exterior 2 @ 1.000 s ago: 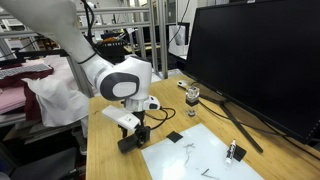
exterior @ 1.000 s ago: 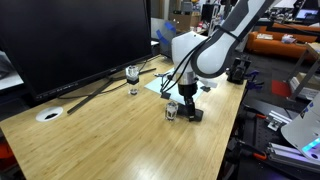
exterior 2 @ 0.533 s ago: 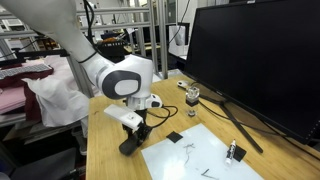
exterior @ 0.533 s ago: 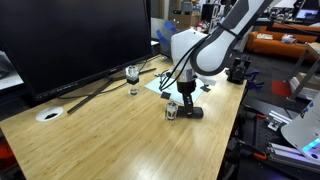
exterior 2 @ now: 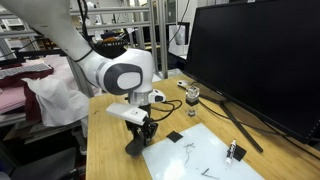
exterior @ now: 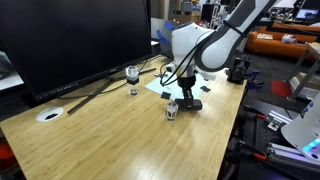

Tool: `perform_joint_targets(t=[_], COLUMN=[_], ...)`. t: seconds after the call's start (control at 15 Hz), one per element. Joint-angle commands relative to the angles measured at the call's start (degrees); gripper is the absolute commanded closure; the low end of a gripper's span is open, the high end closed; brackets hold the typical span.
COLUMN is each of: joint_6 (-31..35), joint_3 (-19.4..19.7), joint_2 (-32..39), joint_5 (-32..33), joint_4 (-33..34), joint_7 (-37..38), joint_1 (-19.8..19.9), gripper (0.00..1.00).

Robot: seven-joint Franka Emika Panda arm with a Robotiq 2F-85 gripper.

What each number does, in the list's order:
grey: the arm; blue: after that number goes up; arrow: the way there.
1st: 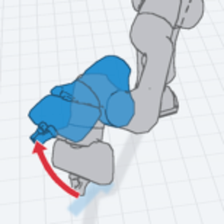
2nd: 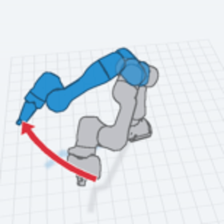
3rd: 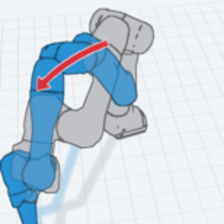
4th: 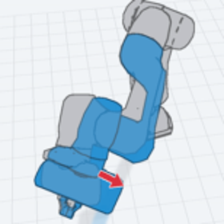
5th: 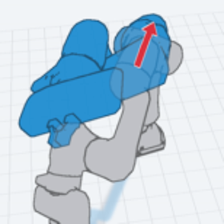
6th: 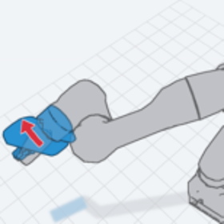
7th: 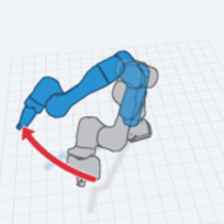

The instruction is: Use the whiteboard eraser to erase the whiteboard on the desk

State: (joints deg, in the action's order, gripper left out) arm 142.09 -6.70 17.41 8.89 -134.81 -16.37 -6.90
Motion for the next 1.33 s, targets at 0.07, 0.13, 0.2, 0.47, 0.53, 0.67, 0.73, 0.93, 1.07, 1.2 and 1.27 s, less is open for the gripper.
perform_joint_targets(t=[0.07, 0.13, 0.2, 0.47, 0.53, 0.67, 0.73, 0.93, 1.07, 1.2, 1.27], joint_6=[-0.63, -0.76, -1.39, -3.23, -3.67, -4.78, -5.55, -8.14, -9.34, -10.62, -11.28], joint_3=[1.08, 1.33, 1.81, 3.44, 3.71, 3.95, 3.89, 3.42, 2.83, 2.51, 2.45], joint_2=[-4.52, -4.8, -4.97, -4.42, -4.1, -3.05, -2.37, 0.6, 3.04, 5.7, 6.84], joint_5=[3.21, 3.18, 3.31, 2.92, 2.76, 2.38, 2.26, 2.37, 2.29, 2.45, 2.6], joint_4=[-1.0, -0.63, 0.04, 3.45, 4.57, 7.43, 8.87, 12.85, 15.1, 17.82, 19.14], joint_7=[-1.77, -2.94, -4.29, -11.45, -13.3, -17.1, -18.92, -23.06, -24.77, -25.51, -25.69], joint_1=[1.36, 1.92, 2.58, 5.8, 6.55, 7.83, 8.28, 8.33, 8.18, 8.07, 8.05], gripper=[0.74, 0.74, 0.74, 0.74, 0.74, 0.74, 0.74, 0.74, 0.74, 0.74, 0.74])
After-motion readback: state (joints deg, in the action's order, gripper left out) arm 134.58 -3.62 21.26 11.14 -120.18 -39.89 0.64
